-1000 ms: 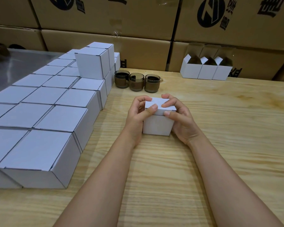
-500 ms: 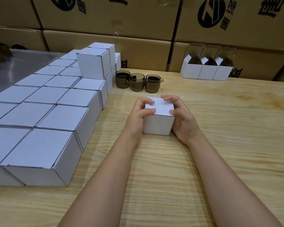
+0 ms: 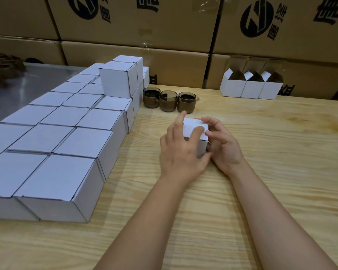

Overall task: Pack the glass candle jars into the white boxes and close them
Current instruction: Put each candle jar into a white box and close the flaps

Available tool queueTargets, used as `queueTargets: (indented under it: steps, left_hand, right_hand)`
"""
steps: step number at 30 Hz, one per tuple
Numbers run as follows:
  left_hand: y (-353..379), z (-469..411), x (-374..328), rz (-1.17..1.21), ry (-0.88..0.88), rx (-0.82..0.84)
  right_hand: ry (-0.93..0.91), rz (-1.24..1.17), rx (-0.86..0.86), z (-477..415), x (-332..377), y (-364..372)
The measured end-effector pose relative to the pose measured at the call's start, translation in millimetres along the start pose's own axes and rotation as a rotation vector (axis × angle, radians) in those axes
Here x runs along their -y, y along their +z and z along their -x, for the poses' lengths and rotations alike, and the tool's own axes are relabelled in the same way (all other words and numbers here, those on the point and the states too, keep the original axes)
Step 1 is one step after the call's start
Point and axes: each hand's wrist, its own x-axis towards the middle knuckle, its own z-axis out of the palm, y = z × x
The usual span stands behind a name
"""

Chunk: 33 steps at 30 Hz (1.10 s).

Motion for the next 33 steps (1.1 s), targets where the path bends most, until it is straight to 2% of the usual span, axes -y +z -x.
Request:
queueTargets:
  steps: [3,8,12,18,24,33]
  left_hand:
    - [-1.1,-3.3,3.8,0.081,-0.093,-0.06]
    - [-19.6,-23.6,11.0,0.177,-0.131,-0.23]
    - [-48.5,-56.3,21.0,0.251,-0.325,-0.357]
    - [-89.4,-102.0,59.7,0.312,-0.46,-0.564]
    - [-88.4,-113.6,101.0,0.266,-0.629,-0.565]
    - [-80.0,-107.6,113.8,0.229,-0.644,-0.411]
  right_hand:
    - [-0.004,0.041,0.022,-0.4,-0.2,0.8]
    - [0.03,-0.016,-0.048,-1.3,0.1,0.3]
    - [0.035,0.052,-0.038,-1.4,-1.2,2.0]
    - [0.04,0.069,-0.035,-1.2,-1.6,2.2]
    - [0.046,0.037,-0.043,-1.8,-1.3,2.6]
    - [0.046,0.024,-0.056,-3.3,-2.4,2.6]
